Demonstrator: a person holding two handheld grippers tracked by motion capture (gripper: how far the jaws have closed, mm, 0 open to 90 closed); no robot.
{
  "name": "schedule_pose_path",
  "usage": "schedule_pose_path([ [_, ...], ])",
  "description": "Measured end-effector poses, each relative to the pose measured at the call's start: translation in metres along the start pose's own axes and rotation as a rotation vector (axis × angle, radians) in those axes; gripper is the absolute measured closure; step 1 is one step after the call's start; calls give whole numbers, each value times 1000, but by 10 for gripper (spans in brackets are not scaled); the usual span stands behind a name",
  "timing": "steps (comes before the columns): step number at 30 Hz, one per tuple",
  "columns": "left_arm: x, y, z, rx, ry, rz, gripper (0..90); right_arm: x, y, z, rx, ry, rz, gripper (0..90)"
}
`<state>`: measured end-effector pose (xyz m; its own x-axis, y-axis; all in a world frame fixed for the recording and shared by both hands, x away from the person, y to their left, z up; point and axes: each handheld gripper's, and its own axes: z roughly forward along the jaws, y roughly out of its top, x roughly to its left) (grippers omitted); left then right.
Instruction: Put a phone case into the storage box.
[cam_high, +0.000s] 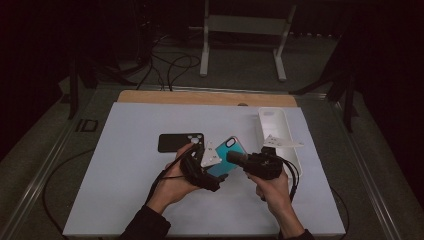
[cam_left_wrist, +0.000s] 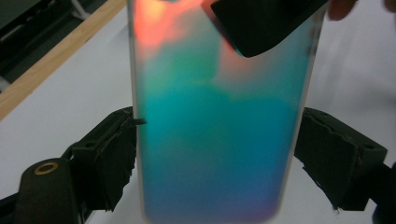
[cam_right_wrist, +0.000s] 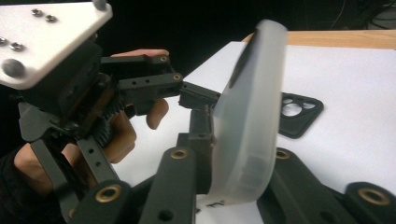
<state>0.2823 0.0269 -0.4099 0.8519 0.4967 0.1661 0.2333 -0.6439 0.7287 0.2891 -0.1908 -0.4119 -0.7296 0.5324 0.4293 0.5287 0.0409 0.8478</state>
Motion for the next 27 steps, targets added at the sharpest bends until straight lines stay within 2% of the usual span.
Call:
schedule_pose_path([
  [1, 1, 0, 0, 0, -4, -8, 162, 1, 0, 1, -3, -8, -6, 859],
  [2, 2, -1, 0, -6, -10, -19, 145, 3, 0, 1, -1, -46, -30, 862],
  [4, 4, -2, -1, -9, -5, -33, 134, 2, 0, 1, 0, -47, -25, 863],
  [6, 7, -3, -3, -17, -22, -51, 119, 2, 0, 0, 2, -73, -46, 864],
  [10, 11, -6, -6, -32, -57, -80, 105, 2, 1, -5, -16, -83, -57, 864],
  [16, 16, -12, -8, -40, -124, -121, 106, 7, 3, -11, -28, -49, -116, 864],
  [21, 16, -16, -6, -39, -145, -127, 131, 11, 5, -15, -34, -5, -146, 863],
  [23, 18, -18, -6, -53, -185, -141, 149, 16, 6, -17, -41, 36, -188, 862],
  [27, 20, -21, -6, -72, -259, -144, 208, 22, 8, -19, -43, 68, -225, 862],
])
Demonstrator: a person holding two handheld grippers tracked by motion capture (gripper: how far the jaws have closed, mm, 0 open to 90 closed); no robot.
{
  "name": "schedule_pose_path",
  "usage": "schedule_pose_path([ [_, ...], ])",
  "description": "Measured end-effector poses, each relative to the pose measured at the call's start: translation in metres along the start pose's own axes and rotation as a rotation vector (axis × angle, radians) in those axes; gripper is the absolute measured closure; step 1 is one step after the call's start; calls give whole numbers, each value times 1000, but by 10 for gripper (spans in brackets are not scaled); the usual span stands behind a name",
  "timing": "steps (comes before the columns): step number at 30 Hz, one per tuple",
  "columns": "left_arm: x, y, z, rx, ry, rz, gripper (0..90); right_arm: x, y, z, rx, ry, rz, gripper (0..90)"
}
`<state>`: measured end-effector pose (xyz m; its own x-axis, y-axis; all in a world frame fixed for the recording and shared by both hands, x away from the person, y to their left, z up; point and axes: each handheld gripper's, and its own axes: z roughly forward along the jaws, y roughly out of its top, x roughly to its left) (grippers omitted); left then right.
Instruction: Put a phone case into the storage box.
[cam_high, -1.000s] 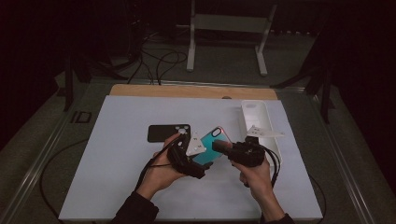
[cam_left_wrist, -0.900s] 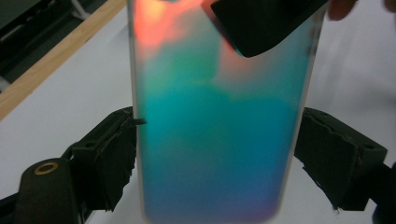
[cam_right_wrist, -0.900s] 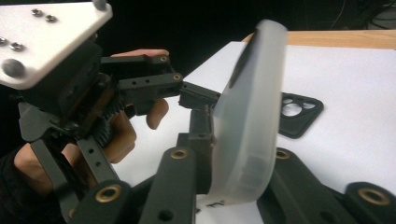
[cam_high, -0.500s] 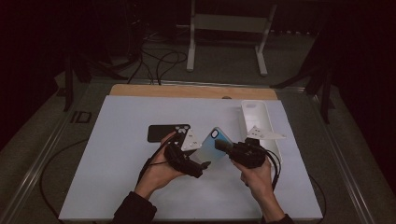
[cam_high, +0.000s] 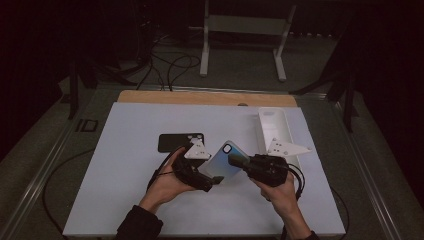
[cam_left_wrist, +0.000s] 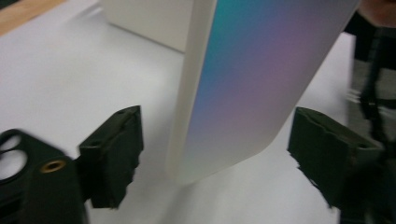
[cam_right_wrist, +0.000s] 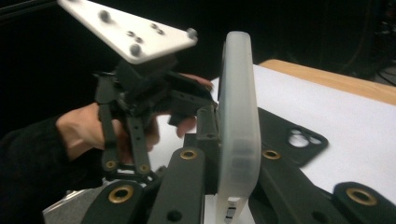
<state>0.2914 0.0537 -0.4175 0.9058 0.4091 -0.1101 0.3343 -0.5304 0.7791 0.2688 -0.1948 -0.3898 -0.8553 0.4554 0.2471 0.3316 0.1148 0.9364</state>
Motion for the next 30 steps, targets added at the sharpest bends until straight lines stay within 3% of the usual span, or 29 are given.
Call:
schedule_pose_path([
  [6, -1, -1, -2, -26, -66, 15, 276, 1, 2, 1, -14, 65, 1, 862],
  [9, 0, -1, -4, -47, -102, 9, 354, 1, 2, 1, -16, 78, -1, 862],
  [21, -2, -5, -5, -40, -141, 54, 603, -9, -1, -5, -14, 98, -12, 817],
  [27, -3, -6, -3, -47, -140, 58, 693, -6, 0, -6, 9, 19, -72, 677],
  [30, -5, -6, -3, -56, -139, 68, 775, -3, 1, -3, 41, -48, -109, 491],
])
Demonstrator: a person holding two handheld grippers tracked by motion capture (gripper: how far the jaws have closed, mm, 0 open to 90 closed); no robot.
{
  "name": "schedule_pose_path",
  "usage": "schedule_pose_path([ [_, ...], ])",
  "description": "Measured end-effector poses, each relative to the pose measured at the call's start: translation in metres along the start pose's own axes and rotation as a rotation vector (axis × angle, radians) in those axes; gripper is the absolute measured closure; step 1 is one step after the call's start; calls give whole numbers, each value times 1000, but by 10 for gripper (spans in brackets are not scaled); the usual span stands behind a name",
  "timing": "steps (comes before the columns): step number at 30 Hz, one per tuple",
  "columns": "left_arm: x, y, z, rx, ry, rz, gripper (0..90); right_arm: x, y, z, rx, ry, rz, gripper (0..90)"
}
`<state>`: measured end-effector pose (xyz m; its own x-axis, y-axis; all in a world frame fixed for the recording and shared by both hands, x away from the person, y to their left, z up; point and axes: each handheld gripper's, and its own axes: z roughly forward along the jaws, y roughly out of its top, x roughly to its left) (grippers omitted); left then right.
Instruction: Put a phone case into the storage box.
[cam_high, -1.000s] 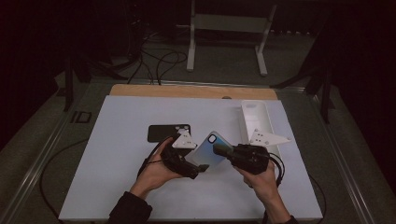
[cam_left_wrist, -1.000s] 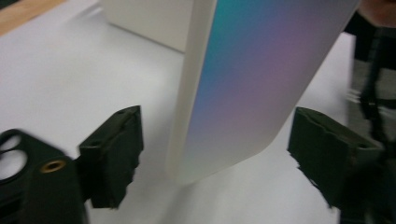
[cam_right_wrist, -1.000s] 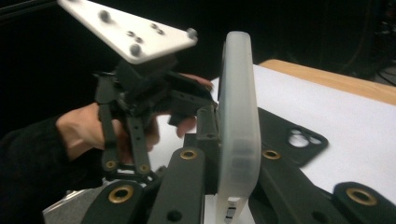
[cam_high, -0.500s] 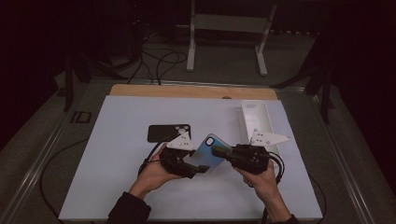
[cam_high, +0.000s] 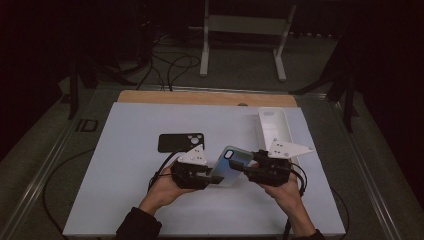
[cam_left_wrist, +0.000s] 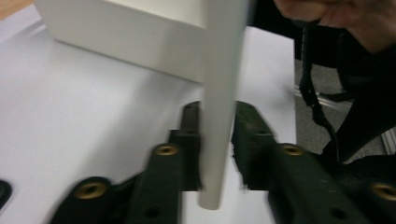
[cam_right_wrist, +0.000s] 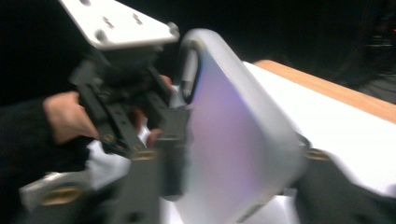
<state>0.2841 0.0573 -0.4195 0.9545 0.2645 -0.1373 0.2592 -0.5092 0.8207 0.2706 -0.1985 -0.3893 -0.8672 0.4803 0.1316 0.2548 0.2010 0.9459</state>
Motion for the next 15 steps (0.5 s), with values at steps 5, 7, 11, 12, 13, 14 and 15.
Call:
schedule_pose_path([
  [5, -3, 1, 2, 4, 48, 20, 804, 2, -1, 5, 23, -30, 7, 349],
  [7, -3, 1, 1, 4, 62, 16, 806, 2, -1, 8, 36, -66, 10, 269],
  [11, -1, 1, -3, -7, 126, -2, 806, 3, -3, 8, 33, -151, 34, 135],
  [12, -1, 1, -3, -7, 126, -2, 807, 3, -3, 8, 33, -151, 34, 135],
  [13, -1, 1, -3, -7, 126, -2, 807, 3, -3, 7, 33, -165, 45, 135],
  [14, -1, 1, -4, -13, 163, -8, 807, 3, -3, 7, 33, -165, 45, 121],
  [15, -1, 1, -4, -12, 169, -11, 807, 2, -2, 4, 7, -199, 84, 95],
])
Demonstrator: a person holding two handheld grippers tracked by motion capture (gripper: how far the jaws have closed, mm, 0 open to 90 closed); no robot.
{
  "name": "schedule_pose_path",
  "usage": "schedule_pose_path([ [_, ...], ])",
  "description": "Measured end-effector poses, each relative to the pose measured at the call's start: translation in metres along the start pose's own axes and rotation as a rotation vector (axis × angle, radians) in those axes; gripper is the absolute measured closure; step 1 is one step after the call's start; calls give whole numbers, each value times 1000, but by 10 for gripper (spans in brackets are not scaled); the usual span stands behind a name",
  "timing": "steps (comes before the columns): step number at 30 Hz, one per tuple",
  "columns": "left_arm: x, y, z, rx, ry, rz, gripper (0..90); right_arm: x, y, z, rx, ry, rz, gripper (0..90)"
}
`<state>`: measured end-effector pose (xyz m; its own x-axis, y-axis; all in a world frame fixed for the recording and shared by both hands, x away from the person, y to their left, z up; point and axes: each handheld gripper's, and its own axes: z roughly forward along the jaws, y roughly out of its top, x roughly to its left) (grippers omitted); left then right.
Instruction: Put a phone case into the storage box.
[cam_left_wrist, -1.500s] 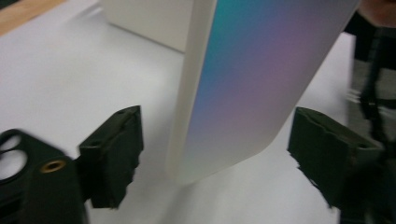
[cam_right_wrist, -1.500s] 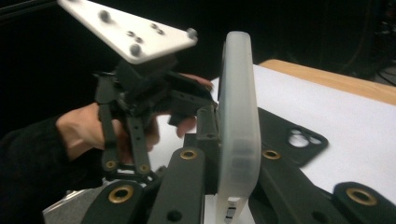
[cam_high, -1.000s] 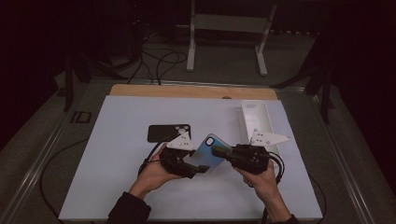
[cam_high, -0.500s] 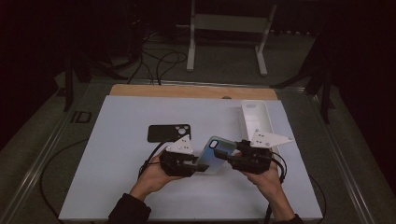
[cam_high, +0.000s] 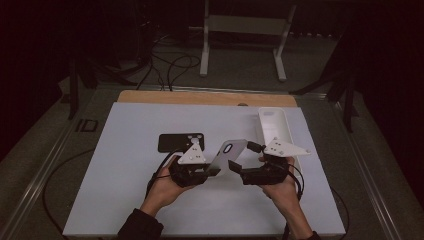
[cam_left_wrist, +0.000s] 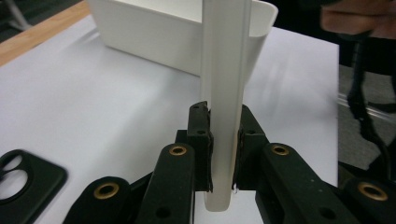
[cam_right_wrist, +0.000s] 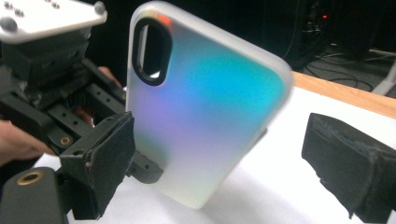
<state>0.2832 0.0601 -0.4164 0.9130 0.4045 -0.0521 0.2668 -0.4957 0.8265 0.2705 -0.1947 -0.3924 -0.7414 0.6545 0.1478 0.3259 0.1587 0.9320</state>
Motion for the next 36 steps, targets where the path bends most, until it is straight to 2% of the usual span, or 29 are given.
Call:
schedule_pose_path([
  [6, -3, 0, 4, 15, 63, 9, 806, 0, 2, -1, -26, -7, 71, 96],
  [10, -5, 0, 9, 25, 74, 13, 806, 2, 3, 1, -32, -1, 103, 99],
  [11, -6, 0, 10, 23, 79, 14, 806, 3, 3, 3, -40, 11, 126, 99],
  [15, -8, 0, 12, 28, 89, 15, 806, 5, 4, 6, -37, 0, 145, 113],
  [16, -11, -1, 14, 39, 105, 26, 806, 5, 4, 7, -37, -4, 151, 120],
  [19, -14, -2, 18, 45, 121, 27, 807, 9, 7, 11, -49, -22, 175, 154],
  [23, -19, -3, 22, 46, 130, 17, 807, 14, 10, 16, -59, -46, 173, 154],
  [24, -19, -3, 23, 49, 128, 18, 806, 17, 12, 18, -55, -67, 162, 154],
  [27, -20, -3, 23, 38, 119, 3, 803, 20, 13, 21, -62, -93, 154, 159],
  [29, -20, -4, 22, 35, 112, -1, 800, 21, 13, 22, -67, -100, 161, 164],
  [32, -21, -5, 22, 35, 110, 2, 786, 22, 14, 23, -63, -99, 142, 167],
  [36, -20, -6, 18, 21, 116, -8, 630, 25, 15, 23, -52, -119, 97, 168],
])
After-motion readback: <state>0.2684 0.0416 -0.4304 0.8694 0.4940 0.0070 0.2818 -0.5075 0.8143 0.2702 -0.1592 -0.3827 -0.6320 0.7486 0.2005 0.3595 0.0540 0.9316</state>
